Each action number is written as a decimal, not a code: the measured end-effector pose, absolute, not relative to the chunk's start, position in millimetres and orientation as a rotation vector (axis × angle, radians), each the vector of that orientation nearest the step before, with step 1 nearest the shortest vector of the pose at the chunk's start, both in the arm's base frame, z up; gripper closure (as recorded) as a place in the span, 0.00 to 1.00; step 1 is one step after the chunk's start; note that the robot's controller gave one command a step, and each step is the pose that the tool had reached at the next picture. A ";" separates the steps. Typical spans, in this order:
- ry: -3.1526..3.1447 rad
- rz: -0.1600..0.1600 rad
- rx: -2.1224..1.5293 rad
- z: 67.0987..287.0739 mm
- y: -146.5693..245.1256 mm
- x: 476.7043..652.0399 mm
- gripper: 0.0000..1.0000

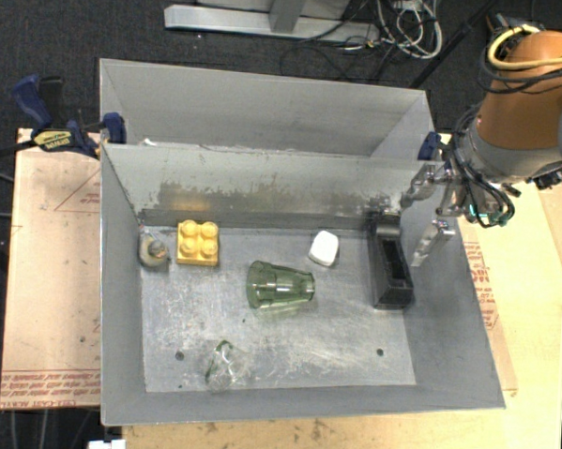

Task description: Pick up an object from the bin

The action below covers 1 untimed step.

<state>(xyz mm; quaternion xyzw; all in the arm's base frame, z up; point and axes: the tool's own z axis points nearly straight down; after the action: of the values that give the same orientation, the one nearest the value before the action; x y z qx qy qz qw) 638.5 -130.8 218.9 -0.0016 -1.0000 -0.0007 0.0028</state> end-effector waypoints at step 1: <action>-3.144 0.000 -0.001 224.4 -130.3 640.0 0.00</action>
Offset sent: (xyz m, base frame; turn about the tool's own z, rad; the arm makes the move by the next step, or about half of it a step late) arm -0.0095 -0.0088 -0.0589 -0.7991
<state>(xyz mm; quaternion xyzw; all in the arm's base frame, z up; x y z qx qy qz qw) 640.0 -130.3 224.4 -0.0003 -1.0000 0.0000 -0.0014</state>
